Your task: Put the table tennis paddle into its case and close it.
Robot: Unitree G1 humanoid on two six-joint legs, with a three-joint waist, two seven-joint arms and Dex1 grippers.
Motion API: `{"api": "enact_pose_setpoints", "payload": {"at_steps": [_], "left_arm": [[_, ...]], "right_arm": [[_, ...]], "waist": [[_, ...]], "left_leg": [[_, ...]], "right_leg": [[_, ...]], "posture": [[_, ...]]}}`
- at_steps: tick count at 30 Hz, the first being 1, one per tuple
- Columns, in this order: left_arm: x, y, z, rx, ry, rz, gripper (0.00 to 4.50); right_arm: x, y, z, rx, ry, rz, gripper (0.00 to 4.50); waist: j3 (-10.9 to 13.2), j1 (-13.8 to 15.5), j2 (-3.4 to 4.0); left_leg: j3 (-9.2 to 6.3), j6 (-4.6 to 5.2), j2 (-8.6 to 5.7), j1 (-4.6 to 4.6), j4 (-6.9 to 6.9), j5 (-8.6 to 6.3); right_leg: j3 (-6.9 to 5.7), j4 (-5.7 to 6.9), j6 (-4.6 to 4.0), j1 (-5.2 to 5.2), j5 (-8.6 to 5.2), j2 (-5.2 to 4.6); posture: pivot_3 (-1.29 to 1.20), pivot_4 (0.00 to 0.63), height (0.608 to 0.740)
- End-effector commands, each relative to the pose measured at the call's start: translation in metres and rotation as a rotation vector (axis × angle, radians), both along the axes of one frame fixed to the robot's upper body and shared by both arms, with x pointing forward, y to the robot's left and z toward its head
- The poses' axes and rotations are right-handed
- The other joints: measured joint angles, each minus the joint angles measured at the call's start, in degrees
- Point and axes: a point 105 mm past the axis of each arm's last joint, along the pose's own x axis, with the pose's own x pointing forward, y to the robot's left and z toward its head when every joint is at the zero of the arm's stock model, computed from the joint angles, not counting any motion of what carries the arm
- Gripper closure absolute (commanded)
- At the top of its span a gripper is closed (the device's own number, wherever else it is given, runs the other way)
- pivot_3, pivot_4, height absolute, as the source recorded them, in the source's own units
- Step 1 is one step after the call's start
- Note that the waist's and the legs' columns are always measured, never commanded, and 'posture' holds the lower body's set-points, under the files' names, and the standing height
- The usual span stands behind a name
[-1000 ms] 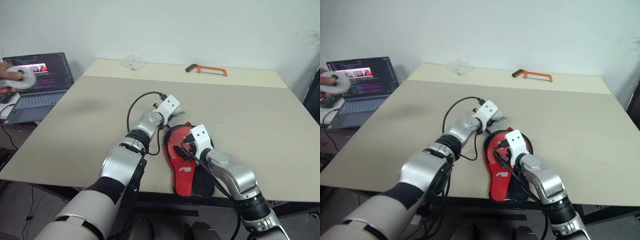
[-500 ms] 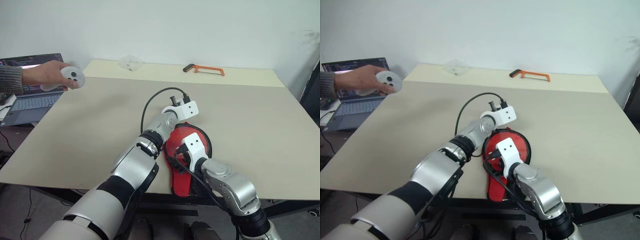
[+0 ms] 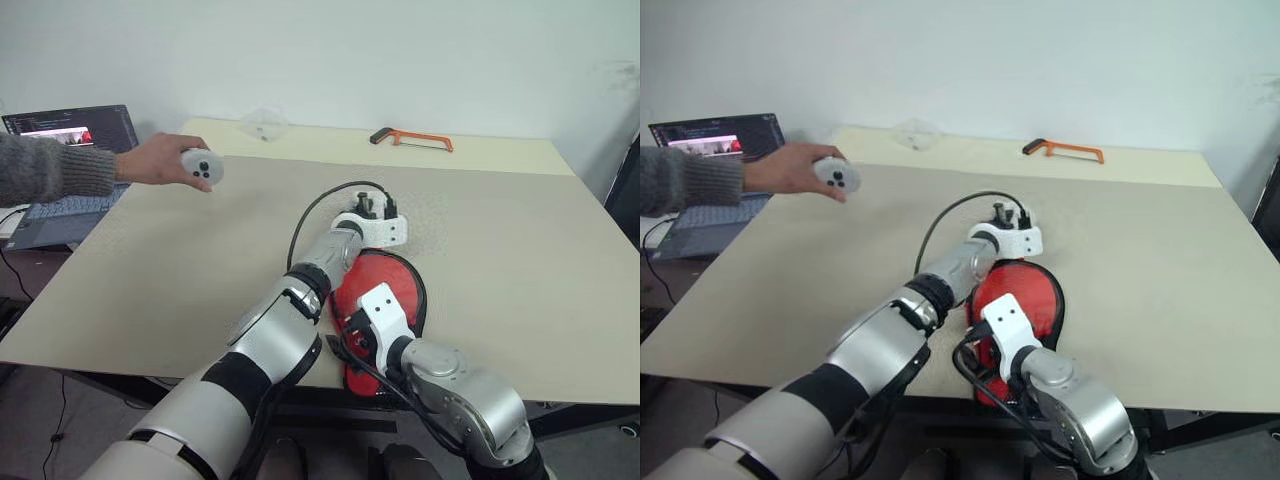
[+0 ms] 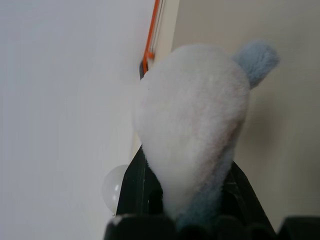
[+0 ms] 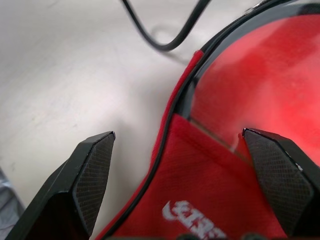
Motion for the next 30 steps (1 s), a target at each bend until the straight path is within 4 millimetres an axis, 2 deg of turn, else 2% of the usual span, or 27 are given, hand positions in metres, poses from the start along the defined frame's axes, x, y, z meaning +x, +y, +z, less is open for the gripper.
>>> {"api": "enact_pose_setpoints", "payload": {"at_steps": [1, 7, 16, 23, 30], "left_arm": [[-0.016, -0.04, 0.03, 0.081, -0.188, -0.19, 4.07], [-0.038, -0.07, 0.027, 0.223, -0.334, -0.367, 4.07], [-0.068, -0.095, -0.007, 0.448, -0.438, -0.602, 4.07], [-0.096, -0.111, -0.018, 0.418, -0.486, -0.783, 4.07], [-0.121, -0.115, -0.032, 0.419, -0.531, -0.974, 4.07]], "right_arm": [[-0.021, -0.004, -0.044, -0.083, 0.211, 0.009, 0.0], [-0.022, -0.001, -0.044, -0.079, 0.212, 0.01, 0.0], [-0.023, 0.0, -0.045, -0.074, 0.215, 0.01, 0.0], [-0.018, 0.0, -0.044, -0.081, 0.206, 0.019, 0.0], [-0.011, 0.0, -0.044, -0.083, 0.191, 0.028, 0.0]], "waist": [[0.0, 0.03, 0.0], [0.0, 0.05, 0.0], [-0.01, 0.08, -0.01], [-0.01, 0.11, 0.0], [-0.21, 0.17, 0.0]], "left_leg": [[0.0, -0.02, 0.0, 0.0, 0.0, -0.01], [0.02, -0.18, -0.01, 0.0, 0.0, -0.11], [0.03, -0.25, -0.05, -0.01, -0.01, -0.16], [0.03, -0.26, -0.06, 0.0, -0.01, -0.16], [0.04, -0.26, -0.08, 0.01, 0.0, -0.17]], "right_leg": [[0.0, 0.0, 0.0, 0.0, 0.0, -0.01], [0.01, -0.01, -0.01, -0.01, -0.01, -0.02], [-0.01, -0.02, -0.01, -0.01, -0.04, -0.08], [0.0, -0.02, -0.01, -0.01, -0.05, -0.09], [0.0, -0.02, 0.0, 0.01, -0.05, -0.12]], "posture": [[0.0, 0.15, 0.74], [0.0, 0.15, 0.74], [0.0, 0.15, 0.74], [0.0, 0.15, 0.74], [0.0, 0.15, 0.74]]}}
